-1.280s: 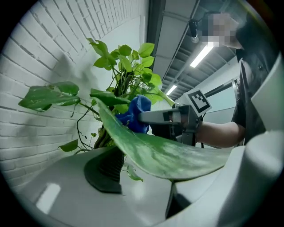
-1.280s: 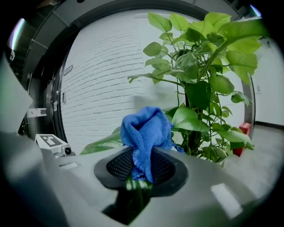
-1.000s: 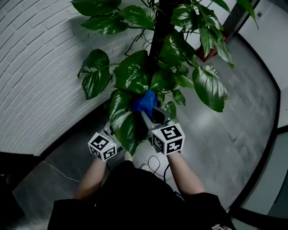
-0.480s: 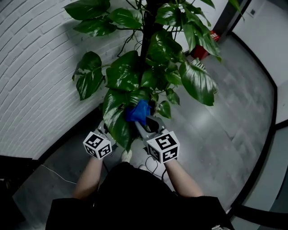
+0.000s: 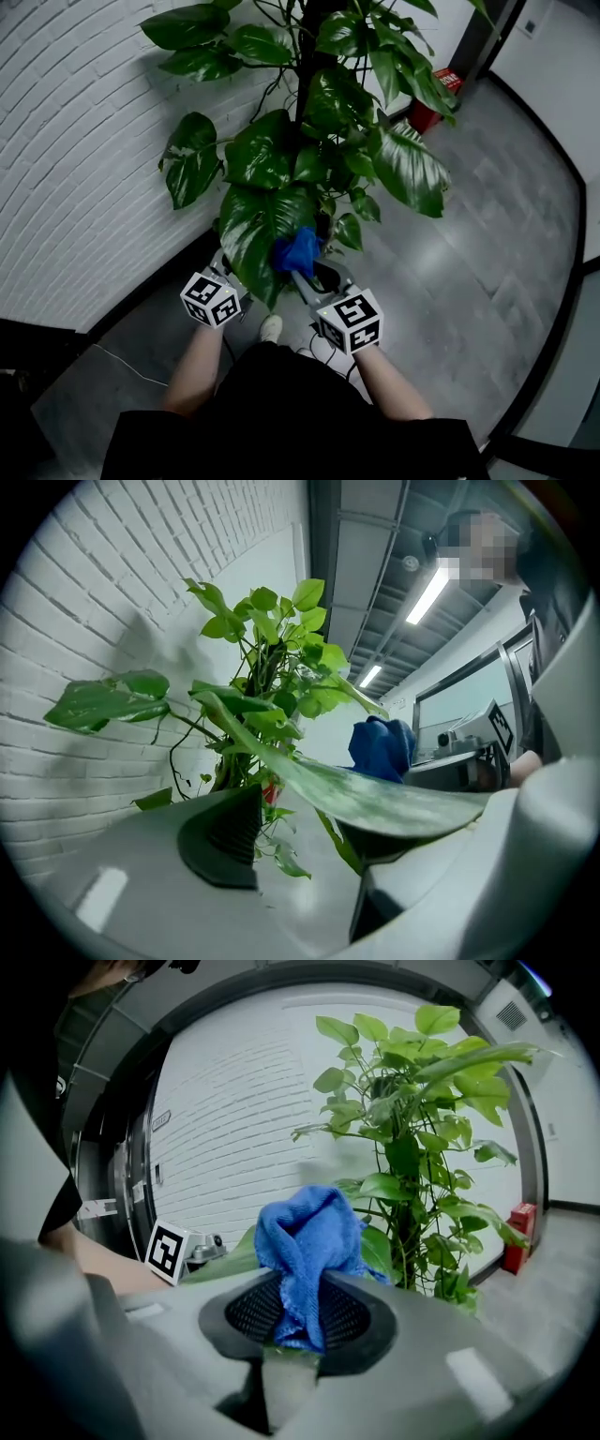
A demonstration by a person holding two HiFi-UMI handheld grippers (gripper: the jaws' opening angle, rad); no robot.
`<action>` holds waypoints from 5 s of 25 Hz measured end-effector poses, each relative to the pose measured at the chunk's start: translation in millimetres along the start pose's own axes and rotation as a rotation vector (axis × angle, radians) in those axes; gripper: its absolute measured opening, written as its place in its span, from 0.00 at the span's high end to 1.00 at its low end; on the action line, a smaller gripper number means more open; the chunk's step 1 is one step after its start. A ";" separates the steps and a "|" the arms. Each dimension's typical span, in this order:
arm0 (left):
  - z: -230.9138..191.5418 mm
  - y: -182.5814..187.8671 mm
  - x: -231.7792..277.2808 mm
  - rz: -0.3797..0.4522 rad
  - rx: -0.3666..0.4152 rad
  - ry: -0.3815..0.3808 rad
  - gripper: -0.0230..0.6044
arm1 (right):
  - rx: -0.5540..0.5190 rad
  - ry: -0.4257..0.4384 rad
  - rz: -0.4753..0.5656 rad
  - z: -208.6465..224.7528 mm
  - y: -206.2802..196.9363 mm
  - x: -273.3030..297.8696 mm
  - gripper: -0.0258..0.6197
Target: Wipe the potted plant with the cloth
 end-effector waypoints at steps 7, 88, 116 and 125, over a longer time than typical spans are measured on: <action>0.3 6.7 -1.4 0.039 -0.024 0.024 0.54 | -0.004 0.015 -0.001 -2.8 -10.7 -18.9 0.80; 41.6 -8.1 -56.7 0.003 -0.070 0.075 0.54 | 0.330 0.081 -0.027 27.2 -59.3 -18.9 0.80; -25.1 80.5 -231.4 0.137 0.047 0.320 0.95 | 0.533 0.140 0.380 1.5 -0.7 -87.7 0.80; -35.2 92.3 -254.9 0.134 0.064 0.281 0.95 | 0.377 -0.002 0.445 -44.9 18.6 -87.0 0.80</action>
Point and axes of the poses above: the fingertips, and each gripper's own axes: x forward along the fingers, z to its right, y out of its top, the point moved 6 cm from there along -x, backward along the fingers, and after that the axes turned 8 degrees about -y, right-handed, at the moved point
